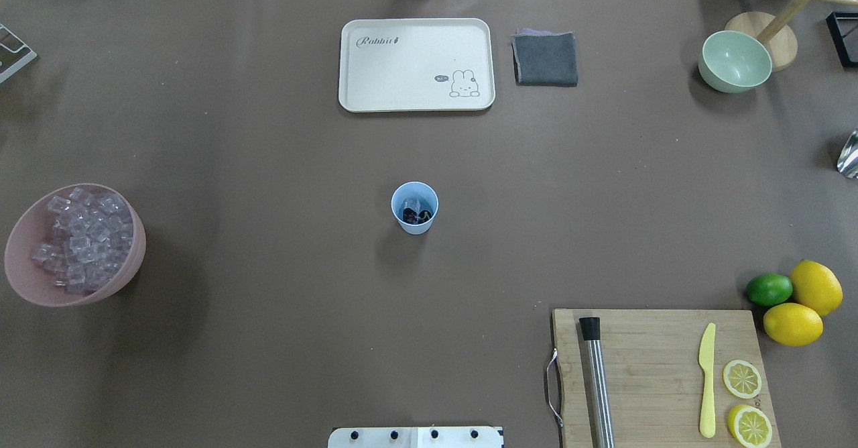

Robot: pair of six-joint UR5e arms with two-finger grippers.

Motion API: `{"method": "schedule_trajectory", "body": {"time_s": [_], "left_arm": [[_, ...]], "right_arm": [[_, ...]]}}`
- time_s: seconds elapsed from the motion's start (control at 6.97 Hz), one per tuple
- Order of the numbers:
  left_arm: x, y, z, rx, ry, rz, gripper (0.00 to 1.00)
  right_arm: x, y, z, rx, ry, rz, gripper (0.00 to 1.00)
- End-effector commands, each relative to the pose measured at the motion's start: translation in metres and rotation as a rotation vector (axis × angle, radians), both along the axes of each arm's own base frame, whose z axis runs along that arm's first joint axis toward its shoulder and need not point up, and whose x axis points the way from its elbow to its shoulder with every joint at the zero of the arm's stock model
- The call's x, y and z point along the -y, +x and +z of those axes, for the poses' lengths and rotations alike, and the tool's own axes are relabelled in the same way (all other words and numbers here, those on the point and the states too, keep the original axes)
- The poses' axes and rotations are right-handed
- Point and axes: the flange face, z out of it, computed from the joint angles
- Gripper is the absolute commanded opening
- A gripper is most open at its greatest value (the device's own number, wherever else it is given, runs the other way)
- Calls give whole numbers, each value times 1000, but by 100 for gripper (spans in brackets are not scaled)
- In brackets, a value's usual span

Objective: Put ice and cherries in cup

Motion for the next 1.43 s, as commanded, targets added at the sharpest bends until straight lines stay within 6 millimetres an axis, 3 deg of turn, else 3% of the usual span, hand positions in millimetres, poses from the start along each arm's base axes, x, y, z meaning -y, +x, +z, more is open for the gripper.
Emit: {"method": "schedule_trajectory", "body": {"time_s": [0.0, 0.14, 0.43, 1.29], "left_arm": [[8, 20, -12, 22, -62, -67, 99], [9, 21, -18, 29, 6, -19, 99], [4, 22, -11, 33, 162, 197, 99], [7, 19, -12, 28, 115, 190, 99]], "right_arm": [[1, 1, -9, -9, 17, 3, 100], [-1, 1, -10, -13, 18, 4, 100], [1, 0, -14, -11, 26, 1, 100], [14, -12, -27, -5, 61, -35, 100]]}}
